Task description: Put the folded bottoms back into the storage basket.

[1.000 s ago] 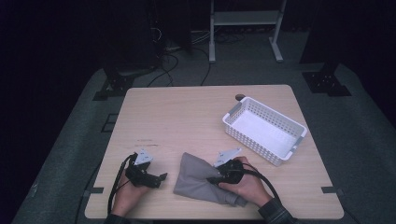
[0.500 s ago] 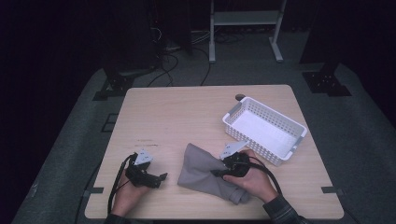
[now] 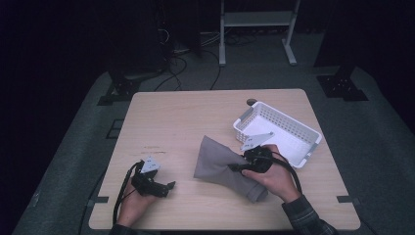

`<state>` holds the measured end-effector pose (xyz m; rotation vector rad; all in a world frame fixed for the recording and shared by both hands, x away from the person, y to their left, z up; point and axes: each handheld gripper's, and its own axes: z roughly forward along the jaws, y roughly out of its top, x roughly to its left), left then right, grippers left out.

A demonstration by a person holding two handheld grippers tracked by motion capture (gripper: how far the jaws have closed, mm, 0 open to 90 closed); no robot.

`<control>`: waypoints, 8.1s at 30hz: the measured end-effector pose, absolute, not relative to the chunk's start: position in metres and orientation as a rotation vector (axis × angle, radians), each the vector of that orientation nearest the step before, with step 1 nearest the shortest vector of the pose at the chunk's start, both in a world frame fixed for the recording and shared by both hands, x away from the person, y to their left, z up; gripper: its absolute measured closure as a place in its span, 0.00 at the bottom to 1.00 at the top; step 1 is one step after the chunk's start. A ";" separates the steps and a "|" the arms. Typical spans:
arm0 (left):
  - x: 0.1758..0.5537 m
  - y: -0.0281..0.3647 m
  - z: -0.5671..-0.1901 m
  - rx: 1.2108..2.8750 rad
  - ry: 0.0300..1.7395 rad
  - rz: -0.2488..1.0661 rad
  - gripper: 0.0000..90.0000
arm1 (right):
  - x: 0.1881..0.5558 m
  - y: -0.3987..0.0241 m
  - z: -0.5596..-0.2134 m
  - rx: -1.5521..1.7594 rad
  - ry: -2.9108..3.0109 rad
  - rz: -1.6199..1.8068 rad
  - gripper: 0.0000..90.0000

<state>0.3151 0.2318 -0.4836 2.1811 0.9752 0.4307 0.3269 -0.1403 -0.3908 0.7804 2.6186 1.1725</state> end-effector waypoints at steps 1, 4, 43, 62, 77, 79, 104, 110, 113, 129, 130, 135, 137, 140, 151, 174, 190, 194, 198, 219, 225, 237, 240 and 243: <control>0.315 0.232 -0.484 2.181 0.975 0.430 0.00 | 0.328 -0.142 -0.388 0.787 2.614 1.173 0.70; 0.315 0.232 -0.484 2.181 0.975 0.430 0.00 | 0.331 -0.148 -0.381 0.794 2.597 1.180 0.70; 0.315 0.232 -0.484 2.176 0.977 0.430 0.00 | 0.373 -0.224 -0.313 0.944 2.363 1.187 0.71; 0.315 0.232 -0.484 2.174 0.975 0.434 0.00 | 0.402 -0.255 -0.301 0.960 2.319 1.066 0.71; 0.315 0.232 -0.484 2.175 0.974 0.434 0.00 | 0.430 -0.269 -0.348 1.087 2.345 0.998 0.71; 0.315 0.232 -0.484 2.178 0.974 0.432 0.00 | 0.434 -0.271 -0.356 1.122 2.354 0.986 0.71; 0.315 0.232 -0.484 2.178 0.974 0.432 0.00 | 0.449 -0.262 -0.405 1.197 2.446 0.910 0.67; 0.315 0.232 -0.484 2.178 0.975 0.432 0.00 | 0.452 -0.257 -0.413 1.182 2.462 0.843 0.64; 0.315 0.232 -0.484 2.178 0.975 0.432 0.00 | 0.453 -0.256 -0.417 1.185 2.464 0.814 0.62; 0.315 0.232 -0.484 2.178 0.974 0.432 0.00 | 0.451 -0.267 -0.406 1.177 2.427 0.802 0.50; 0.315 0.232 -0.484 2.178 0.975 0.433 0.00 | 0.450 -0.270 -0.403 1.178 2.412 0.820 0.50; 0.315 0.232 -0.484 2.178 0.974 0.433 0.00 | 0.448 -0.283 -0.392 1.187 2.371 0.823 0.52; 0.315 0.232 -0.484 2.178 0.974 0.433 0.00 | 0.448 -0.290 -0.391 1.205 2.360 0.809 0.57; 0.315 0.232 -0.484 2.178 0.974 0.433 0.00 | 0.447 -0.302 -0.389 1.218 2.329 0.804 0.61; 0.315 0.232 -0.484 2.178 0.974 0.433 0.00 | 0.447 -0.342 -0.390 1.305 2.224 0.761 0.65; 0.315 0.232 -0.484 2.178 0.975 0.433 0.00 | 0.438 -0.342 -0.401 1.360 2.330 0.743 0.87; 0.315 0.232 -0.484 2.178 0.974 0.433 0.00 | 0.408 -0.313 -0.400 1.273 2.441 0.861 0.85; 0.315 0.232 -0.484 2.181 0.975 0.431 0.00 | 0.401 -0.309 -0.400 1.267 2.461 0.888 0.84; 0.315 0.232 -0.484 2.181 0.975 0.431 0.00 | 0.394 -0.303 -0.400 1.254 2.499 0.924 0.83; 0.315 0.232 -0.484 2.181 0.975 0.431 0.00 | 0.368 -0.267 -0.400 1.138 2.594 1.056 0.79; 0.315 0.232 -0.484 2.181 0.975 0.431 0.00 | 0.366 -0.258 -0.399 1.102 2.612 1.060 0.79; 0.315 0.232 -0.484 2.182 0.973 0.430 0.00 | 0.364 -0.257 -0.395 1.084 2.578 1.116 0.70; 0.315 0.232 -0.484 2.182 0.973 0.430 0.00 | 0.363 -0.258 -0.395 1.097 2.534 1.109 0.62; 0.315 0.231 -0.484 2.177 0.975 0.430 0.00 | 0.362 -0.261 -0.395 1.098 2.489 1.117 0.56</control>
